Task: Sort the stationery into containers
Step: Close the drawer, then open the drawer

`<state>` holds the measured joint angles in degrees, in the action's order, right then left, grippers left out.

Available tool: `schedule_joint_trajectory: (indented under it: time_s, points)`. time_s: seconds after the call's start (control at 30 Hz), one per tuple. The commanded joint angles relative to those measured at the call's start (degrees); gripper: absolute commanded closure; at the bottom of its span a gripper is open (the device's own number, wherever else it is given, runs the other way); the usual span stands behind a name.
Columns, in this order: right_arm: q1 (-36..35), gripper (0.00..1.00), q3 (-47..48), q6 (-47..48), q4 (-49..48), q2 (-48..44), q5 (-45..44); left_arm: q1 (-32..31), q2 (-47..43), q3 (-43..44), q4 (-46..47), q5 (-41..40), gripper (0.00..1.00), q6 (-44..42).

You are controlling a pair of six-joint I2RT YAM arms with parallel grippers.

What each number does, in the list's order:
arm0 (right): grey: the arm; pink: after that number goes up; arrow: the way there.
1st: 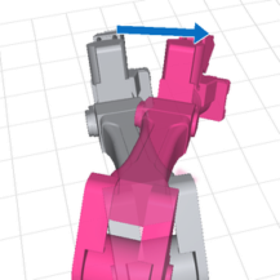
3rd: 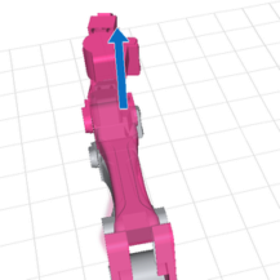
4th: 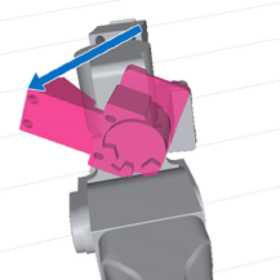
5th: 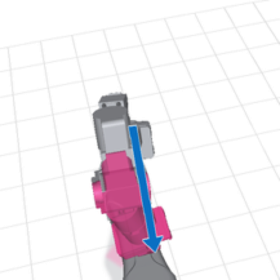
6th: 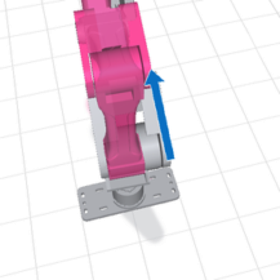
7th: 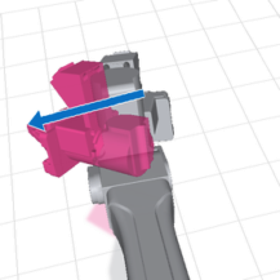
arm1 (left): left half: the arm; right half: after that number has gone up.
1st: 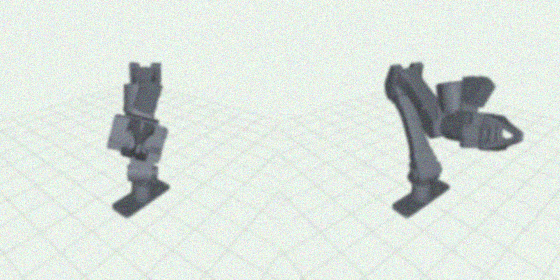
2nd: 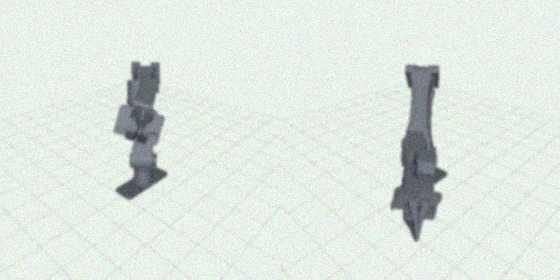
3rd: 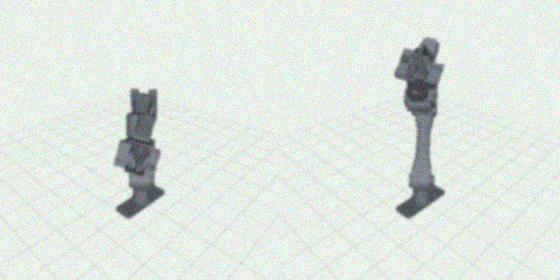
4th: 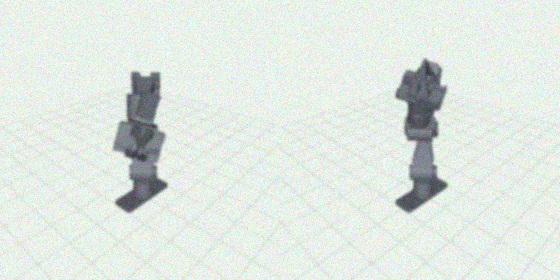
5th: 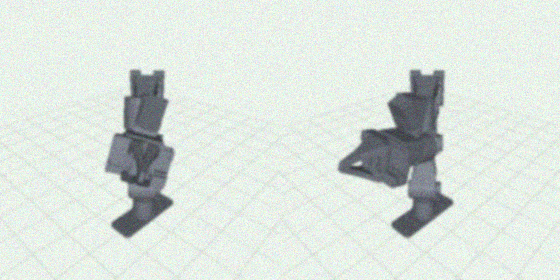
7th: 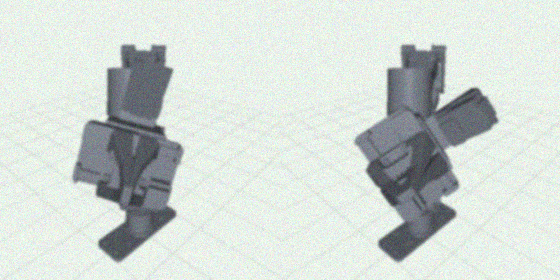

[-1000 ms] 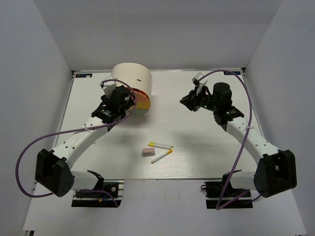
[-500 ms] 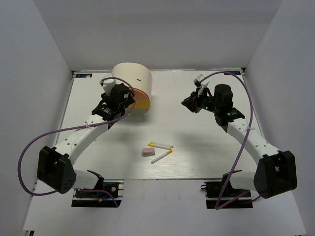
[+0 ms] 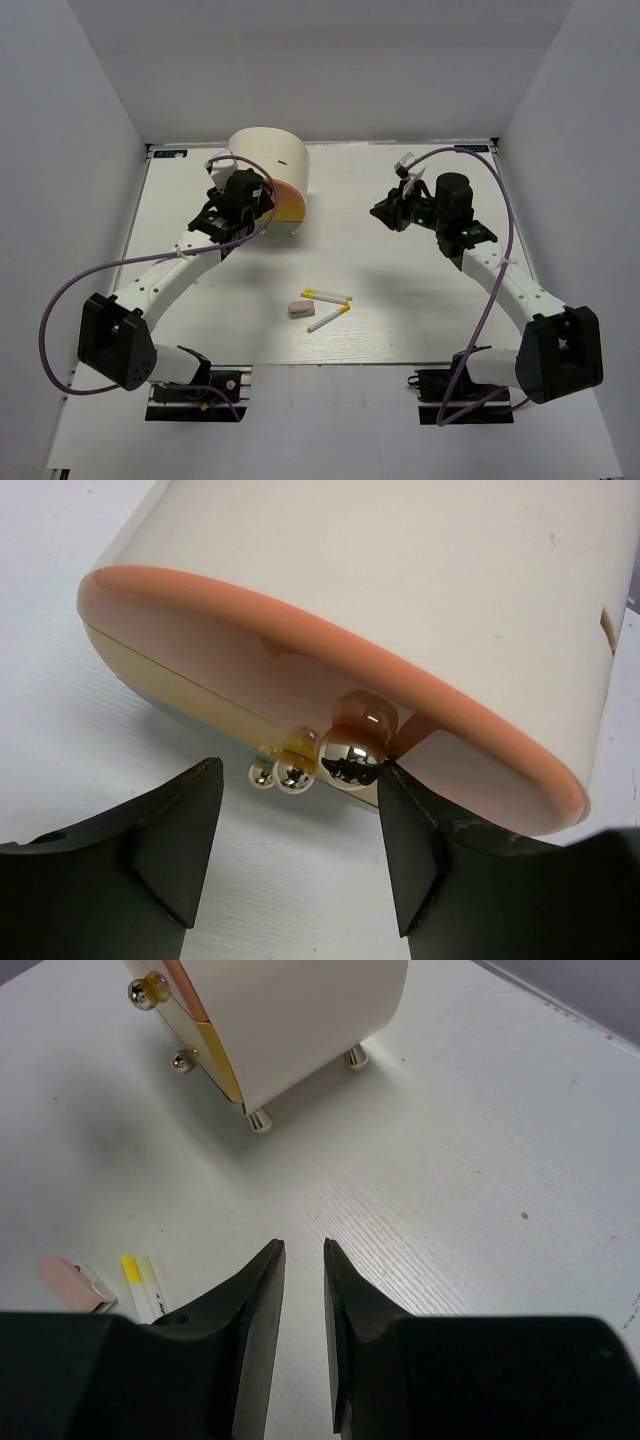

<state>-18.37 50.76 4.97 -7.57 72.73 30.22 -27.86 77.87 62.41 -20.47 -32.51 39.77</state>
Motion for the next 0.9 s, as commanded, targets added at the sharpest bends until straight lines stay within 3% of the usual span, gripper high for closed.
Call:
schedule_joint_trajectory:
  time_s: [0.0,0.47,0.73,0.87]
  points:
    - [0.2,0.72,0.0,0.0,-2.1,-1.6,1.0,0.3,0.1,1.4,1.5,0.3,0.27,-0.5]
    - [0.3,0.72,-0.3,0.0,-2.1,-1.8,1.3,0.3,-1.9,0.3,2.0,1.7,0.24,-1.7]
    - [0.4,0.72,-1.1,0.3,-2.1,-2.2,1.4,-0.2,-10.2,-7.9,2.5,8.4,0.2,-6.3]
    - [0.3,0.72,-1.1,0.0,-2.5,-1.6,2.0,0.3,-12.2,-10.9,3.7,10.6,0.25,-10.1]
